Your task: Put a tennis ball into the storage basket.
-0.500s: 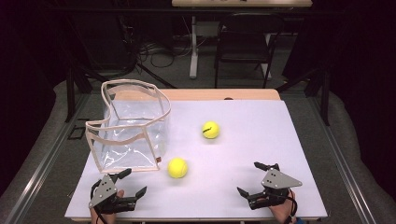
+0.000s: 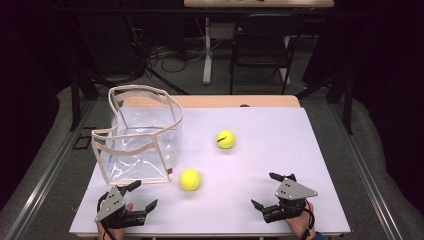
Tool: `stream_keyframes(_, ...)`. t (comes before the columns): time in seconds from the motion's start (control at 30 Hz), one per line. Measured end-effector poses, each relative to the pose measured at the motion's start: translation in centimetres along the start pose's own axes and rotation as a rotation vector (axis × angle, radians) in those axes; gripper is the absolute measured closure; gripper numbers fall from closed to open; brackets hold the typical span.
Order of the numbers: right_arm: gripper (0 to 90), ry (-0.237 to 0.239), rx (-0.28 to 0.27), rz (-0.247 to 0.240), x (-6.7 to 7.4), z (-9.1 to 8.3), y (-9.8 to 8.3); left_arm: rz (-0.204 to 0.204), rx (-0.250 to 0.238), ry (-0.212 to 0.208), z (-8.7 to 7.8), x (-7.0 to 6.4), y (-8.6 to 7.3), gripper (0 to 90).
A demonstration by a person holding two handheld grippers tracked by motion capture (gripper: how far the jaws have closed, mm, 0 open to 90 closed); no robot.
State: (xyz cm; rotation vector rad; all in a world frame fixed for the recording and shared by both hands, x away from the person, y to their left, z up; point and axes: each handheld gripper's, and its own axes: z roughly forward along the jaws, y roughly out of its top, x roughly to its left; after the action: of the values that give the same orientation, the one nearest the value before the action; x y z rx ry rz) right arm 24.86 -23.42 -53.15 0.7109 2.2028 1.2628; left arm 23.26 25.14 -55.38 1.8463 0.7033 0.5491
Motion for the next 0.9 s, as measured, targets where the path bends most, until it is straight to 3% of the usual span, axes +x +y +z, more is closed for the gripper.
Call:
stream_keyframes(0.2,0.0,-0.011,0.018,0.005,-0.3,0.2,0.6,-0.006,-0.004,0.0,0.1,0.1,0.0,15.8)
stream_keyframes(0.9,0.0,0.066,0.104,0.016,-0.4,2.7,2.8,0.007,-0.007,-0.013,0.3,0.1,0.1,15.8)
